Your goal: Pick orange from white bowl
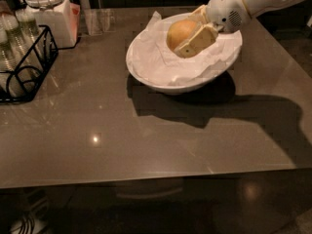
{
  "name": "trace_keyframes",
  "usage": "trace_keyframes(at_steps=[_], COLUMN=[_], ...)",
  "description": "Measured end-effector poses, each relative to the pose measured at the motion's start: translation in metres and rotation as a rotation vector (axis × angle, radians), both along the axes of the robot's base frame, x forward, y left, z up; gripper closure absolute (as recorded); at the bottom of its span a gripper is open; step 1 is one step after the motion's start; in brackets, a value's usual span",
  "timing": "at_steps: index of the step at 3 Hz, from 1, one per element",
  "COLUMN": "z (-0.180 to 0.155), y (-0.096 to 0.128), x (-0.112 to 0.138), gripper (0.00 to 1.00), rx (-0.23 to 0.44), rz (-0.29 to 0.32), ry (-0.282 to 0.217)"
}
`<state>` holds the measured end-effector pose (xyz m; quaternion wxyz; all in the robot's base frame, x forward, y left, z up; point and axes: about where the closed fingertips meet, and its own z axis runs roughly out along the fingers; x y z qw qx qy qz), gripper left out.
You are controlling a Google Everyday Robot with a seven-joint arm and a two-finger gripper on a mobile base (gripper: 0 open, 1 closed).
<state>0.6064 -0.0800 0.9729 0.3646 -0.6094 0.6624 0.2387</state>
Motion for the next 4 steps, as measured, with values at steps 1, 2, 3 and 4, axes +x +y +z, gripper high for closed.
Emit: trace_keyframes(at_steps=[1,2,3,4], z=[0.023,0.036,0.045,0.044], y=[-0.021,-0.039,-0.052,-0.054], x=[-0.025,-0.049,-0.067,-0.068], gripper=[1.00,1.00,1.00,1.00], rx=[0.060,0.097,0.120,0.120], rz=[-0.042,-0.097,-0.141,-0.147], ry=[-0.032,-0.053,-0.077,-0.076])
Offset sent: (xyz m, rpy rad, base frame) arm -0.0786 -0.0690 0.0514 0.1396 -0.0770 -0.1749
